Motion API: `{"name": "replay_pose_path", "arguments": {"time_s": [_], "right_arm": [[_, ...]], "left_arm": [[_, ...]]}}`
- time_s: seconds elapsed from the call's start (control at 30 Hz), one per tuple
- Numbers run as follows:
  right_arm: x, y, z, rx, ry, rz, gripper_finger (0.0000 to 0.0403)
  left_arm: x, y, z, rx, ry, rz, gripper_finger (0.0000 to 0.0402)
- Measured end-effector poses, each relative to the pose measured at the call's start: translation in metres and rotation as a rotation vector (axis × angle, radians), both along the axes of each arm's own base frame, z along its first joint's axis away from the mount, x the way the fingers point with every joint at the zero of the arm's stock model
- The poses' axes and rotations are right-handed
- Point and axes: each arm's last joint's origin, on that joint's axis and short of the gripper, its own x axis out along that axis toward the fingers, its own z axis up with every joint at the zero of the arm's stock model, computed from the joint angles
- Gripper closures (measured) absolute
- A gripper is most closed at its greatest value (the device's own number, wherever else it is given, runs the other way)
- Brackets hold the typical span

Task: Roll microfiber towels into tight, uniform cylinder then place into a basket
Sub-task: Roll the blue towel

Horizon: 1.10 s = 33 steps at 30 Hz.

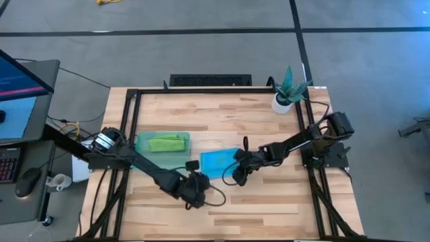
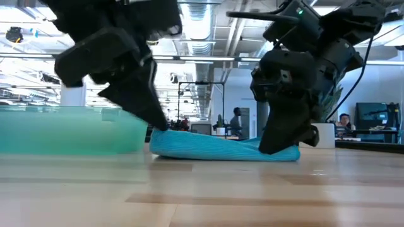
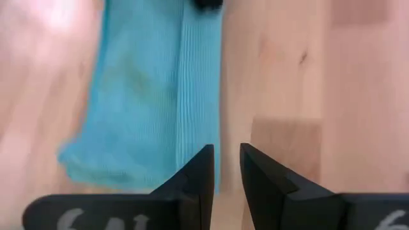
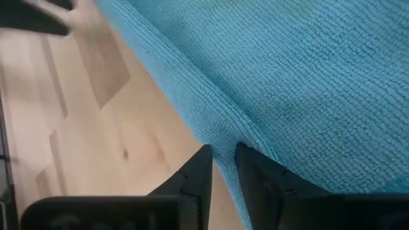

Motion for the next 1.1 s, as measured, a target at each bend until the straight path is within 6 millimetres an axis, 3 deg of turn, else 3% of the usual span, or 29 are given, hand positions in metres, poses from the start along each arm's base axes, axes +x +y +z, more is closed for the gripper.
{"name": "replay_pose_path", "arguments": {"time_s": [0.13,0.23,0.43,0.77,0.97,1.1], "right_arm": [[-0.001,0.005,0.0,0.009,0.002,0.012,0.0309],[-0.002,0.006,0.0,0.009,0.001,0.016,0.0312],[-0.002,0.007,0.0,0.008,0.001,0.018,0.0313],[-0.002,0.008,0.0,0.014,0.003,0.018,0.0313],[-0.005,0.021,0.0,0.06,0.013,0.033,0.0313],[-0.009,0.034,0.0,0.09,0.021,0.043,0.0313]], "left_arm": [[0.006,-0.013,0.003,0.015,-0.116,-0.131,0.0334],[0.008,-0.011,-0.001,0.033,-0.149,-0.226,0.0334],[0.013,0.019,-0.014,0.01,-0.127,-0.166,0.0334],[0.015,0.052,-0.028,-0.137,-0.059,-0.123,0.0352],[0.009,0.056,-0.035,-0.305,-0.027,-0.029,0.0371],[0.007,0.045,-0.034,-0.426,-0.014,-0.051,0.038]]}}
